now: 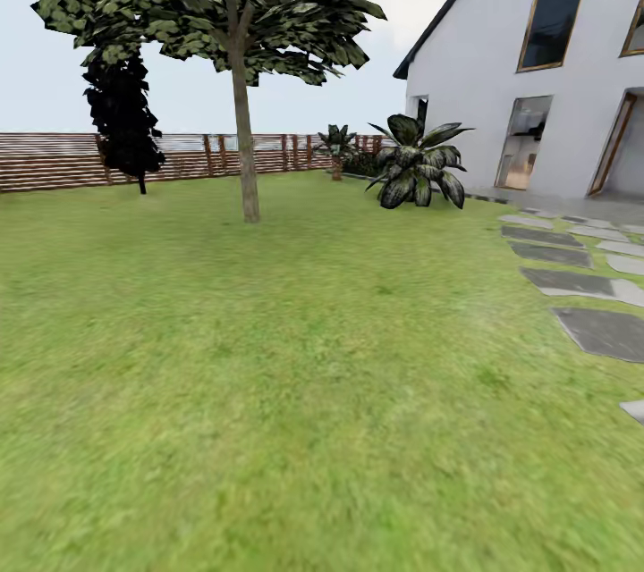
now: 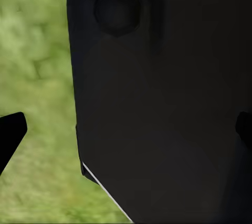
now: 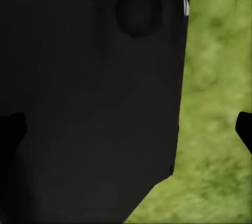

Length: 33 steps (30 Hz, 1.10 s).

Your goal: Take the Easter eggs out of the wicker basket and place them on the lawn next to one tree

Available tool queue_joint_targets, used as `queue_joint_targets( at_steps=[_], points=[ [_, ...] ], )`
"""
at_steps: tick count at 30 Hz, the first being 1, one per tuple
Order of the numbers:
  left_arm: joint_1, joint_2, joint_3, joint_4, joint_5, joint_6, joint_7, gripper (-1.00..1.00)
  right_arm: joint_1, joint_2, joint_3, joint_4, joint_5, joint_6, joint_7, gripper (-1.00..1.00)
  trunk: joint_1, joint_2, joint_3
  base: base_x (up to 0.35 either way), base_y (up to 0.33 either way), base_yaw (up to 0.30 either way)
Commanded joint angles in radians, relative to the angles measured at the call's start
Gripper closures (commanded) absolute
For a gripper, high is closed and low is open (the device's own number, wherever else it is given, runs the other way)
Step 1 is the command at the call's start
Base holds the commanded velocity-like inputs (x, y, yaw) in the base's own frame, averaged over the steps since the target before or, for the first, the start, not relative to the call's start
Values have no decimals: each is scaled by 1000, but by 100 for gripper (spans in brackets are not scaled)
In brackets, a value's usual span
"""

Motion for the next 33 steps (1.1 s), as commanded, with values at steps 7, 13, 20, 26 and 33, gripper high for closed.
queue_joint_targets(
  at_steps=[7,13,20,26,33],
  points=[
    [14,10,-2,-5,1,-12,3,-100,-35,-25,-1,-34,-12,-33,-11,-100,0,0,0,0,0,0],
    [14,35,-2,-5,1,-12,3,-100,-69,-27,-3,-69,-14,-66,-11,-100,0,0,-2,0,0,155],
    [14,37,-3,-5,2,-12,3,-100,-109,-26,-2,-91,-11,-105,-9,-100,0,0,-6,0,0,270],
    [14,37,-3,-5,1,-12,3,-100,-127,-26,-2,-91,-10,-126,-9,-100,0,0,-9,0,0,273],
    [14,37,-3,-5,2,-12,3,-100,-128,-26,-2,-91,-10,-126,-9,-100,0,0,-13,0,0,274]
  ],
)
